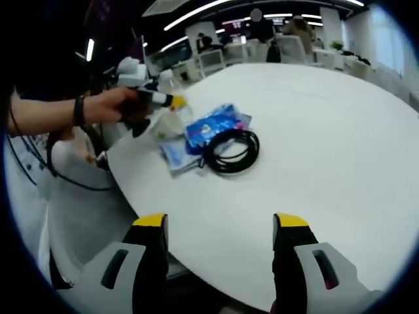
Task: Arrange the tabletop items into an orderly group along one side of the table until the central work area is clear of visible clutter.
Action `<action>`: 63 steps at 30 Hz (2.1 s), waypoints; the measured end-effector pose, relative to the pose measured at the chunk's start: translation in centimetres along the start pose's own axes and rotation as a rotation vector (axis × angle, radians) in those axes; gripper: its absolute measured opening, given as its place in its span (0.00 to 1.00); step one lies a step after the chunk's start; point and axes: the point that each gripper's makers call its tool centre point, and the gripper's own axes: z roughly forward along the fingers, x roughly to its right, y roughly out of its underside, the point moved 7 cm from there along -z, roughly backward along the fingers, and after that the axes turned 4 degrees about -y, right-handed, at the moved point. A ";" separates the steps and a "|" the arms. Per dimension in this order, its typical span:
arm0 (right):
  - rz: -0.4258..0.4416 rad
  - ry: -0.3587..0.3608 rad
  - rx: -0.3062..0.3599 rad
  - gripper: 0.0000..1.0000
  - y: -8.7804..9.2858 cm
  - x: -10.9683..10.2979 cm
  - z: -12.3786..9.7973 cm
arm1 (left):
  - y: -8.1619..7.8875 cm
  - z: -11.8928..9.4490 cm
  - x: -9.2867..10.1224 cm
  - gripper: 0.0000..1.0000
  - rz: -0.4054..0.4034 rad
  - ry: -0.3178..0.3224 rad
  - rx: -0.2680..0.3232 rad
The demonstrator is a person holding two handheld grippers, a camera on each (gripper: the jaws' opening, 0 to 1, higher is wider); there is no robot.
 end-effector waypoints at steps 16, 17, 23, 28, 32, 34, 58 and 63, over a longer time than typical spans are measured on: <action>-0.038 -0.055 -0.018 0.63 -0.5 2.1 -0.2 | -0.2 -0.9 -0.1 0.43 -0.030 0.019 0.012; -0.042 -0.058 -0.018 0.63 -0.5 2.2 -0.2 | -0.2 -0.9 -0.1 0.43 -0.028 0.015 0.013; -0.061 -0.083 -0.018 0.63 -1.0 3.3 -0.3 | 0.1 -2.0 0.3 0.44 -0.017 -0.004 0.020; -0.061 -0.102 -0.014 0.64 -1.2 3.9 -0.4 | 0.2 -3.1 0.7 0.45 -0.007 -0.006 0.038; -0.071 -0.113 -0.024 0.63 -1.2 4.4 -0.5 | 0.4 -4.0 0.6 0.47 -0.026 -0.011 0.047; -0.073 -0.118 -0.023 0.64 -1.2 4.6 -0.7 | 0.6 -4.4 0.7 0.47 -0.021 -0.011 0.048; -0.086 -0.145 -0.031 0.64 -1.4 5.6 -0.5 | 4.2 -9.1 5.2 0.47 0.104 0.084 0.025; -0.087 -0.143 -0.034 0.64 -1.6 5.4 -0.1 | 4.3 -9.0 5.0 0.47 0.139 0.103 0.015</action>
